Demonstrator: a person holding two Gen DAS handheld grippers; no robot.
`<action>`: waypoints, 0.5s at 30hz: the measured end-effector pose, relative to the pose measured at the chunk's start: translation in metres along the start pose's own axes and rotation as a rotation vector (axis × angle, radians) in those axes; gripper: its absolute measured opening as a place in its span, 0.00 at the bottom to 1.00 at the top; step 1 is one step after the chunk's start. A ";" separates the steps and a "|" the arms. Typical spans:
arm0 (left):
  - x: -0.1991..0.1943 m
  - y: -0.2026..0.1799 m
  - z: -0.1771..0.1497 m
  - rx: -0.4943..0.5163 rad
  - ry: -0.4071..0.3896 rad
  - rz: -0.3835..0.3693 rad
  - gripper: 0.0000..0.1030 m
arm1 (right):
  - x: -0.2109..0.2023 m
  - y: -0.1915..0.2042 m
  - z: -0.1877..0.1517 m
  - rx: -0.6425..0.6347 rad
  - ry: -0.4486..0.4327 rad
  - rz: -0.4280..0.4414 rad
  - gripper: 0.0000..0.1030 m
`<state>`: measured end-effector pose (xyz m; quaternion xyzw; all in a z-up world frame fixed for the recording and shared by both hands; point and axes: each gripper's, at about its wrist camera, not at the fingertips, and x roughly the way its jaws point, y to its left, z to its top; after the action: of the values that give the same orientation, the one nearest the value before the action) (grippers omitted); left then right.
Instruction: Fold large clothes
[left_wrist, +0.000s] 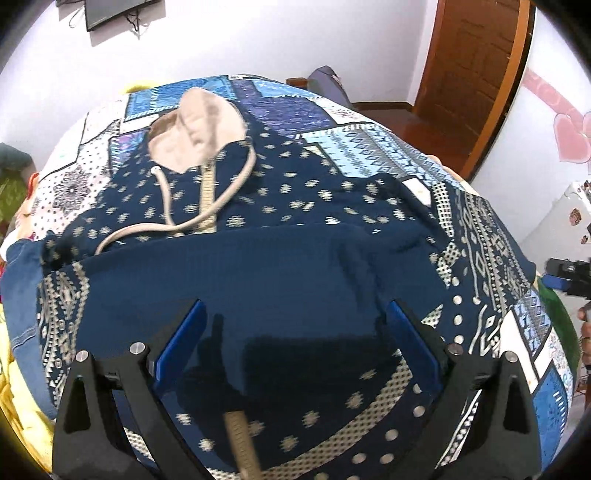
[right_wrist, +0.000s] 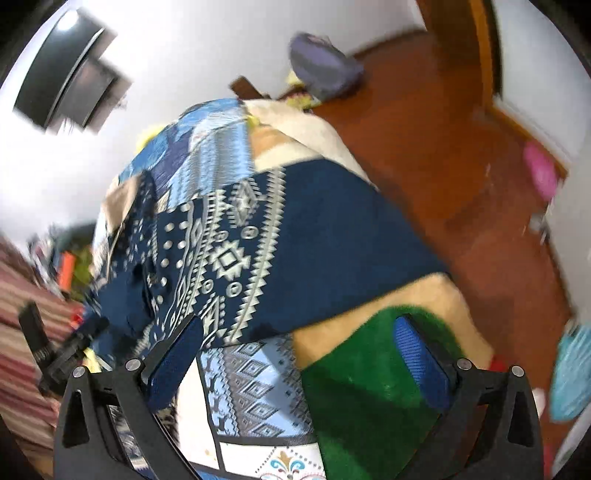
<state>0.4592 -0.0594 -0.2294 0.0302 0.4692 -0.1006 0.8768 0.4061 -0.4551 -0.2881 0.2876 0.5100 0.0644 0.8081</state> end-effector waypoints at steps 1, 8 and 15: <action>0.001 -0.001 0.000 -0.001 0.000 -0.004 0.96 | 0.006 -0.006 0.000 0.029 0.008 0.006 0.94; -0.004 0.002 -0.003 -0.009 -0.012 -0.007 0.96 | 0.039 -0.013 0.016 0.119 -0.021 -0.006 0.73; -0.023 0.017 -0.008 -0.027 -0.036 0.020 0.96 | 0.041 -0.003 0.041 0.092 -0.105 -0.113 0.11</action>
<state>0.4432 -0.0382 -0.2155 0.0214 0.4544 -0.0860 0.8864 0.4601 -0.4575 -0.3096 0.2979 0.4848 -0.0200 0.8221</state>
